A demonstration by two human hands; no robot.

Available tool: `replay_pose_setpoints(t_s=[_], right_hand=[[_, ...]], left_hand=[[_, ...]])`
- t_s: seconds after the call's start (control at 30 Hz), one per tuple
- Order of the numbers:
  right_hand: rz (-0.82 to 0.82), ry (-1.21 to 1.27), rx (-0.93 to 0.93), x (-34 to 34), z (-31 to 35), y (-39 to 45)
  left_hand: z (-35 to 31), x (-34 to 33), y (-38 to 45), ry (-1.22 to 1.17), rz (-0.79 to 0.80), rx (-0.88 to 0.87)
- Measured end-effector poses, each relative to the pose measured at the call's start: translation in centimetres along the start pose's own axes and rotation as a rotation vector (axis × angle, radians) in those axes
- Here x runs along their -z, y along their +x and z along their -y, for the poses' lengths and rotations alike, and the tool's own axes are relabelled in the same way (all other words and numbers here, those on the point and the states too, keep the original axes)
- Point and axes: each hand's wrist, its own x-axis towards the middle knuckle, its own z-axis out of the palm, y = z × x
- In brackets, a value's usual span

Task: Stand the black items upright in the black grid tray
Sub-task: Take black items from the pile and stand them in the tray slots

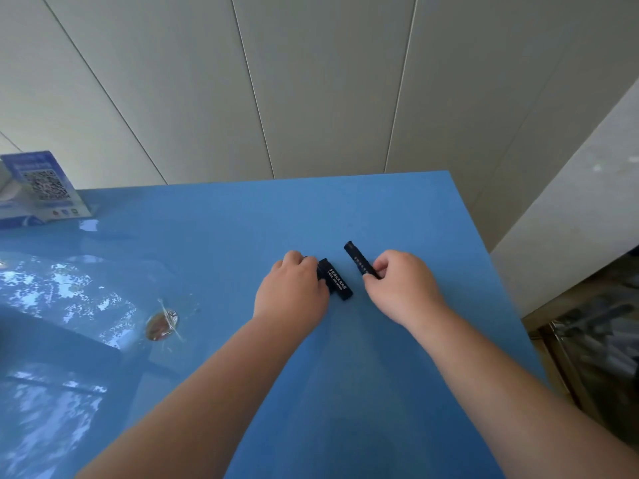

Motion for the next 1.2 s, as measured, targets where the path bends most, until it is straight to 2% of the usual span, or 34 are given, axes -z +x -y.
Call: replay_pose_setpoints(t_s=[0.13,0.43,0.83,0.93,1.07,1.2], right_hand=[[0.044,0.226,-0.084,0.8,-1.2,-1.5],[0.057,0.229,-0.075,2.1,-3.6,-4.4],[0.157,0.497,-0.031,2.4,-3.8,-7.1],[0.198,0.51,0.01,2.1,-3.2,-7.3],[0.226,0.557,0.069,1.5,-1.5,-8.1],[0.269,0.533,0.135,0.5,0.9,-9.3]], left_hand=[[-1.2,-0.6,1.1,0.03,0.042,0.08],[-0.4,-1.0,0.2,0.053,0.029,0.015],[1.2,0.0,-2.6,0.199,0.074,0.117],[2.3,0.0,-3.6,-0.068,0.054,0.214],[2.9,0.7,-6.1,-0.752,0.011,0.322],[4.6,2.2,-9.3,-1.094,-0.009,0.359]])
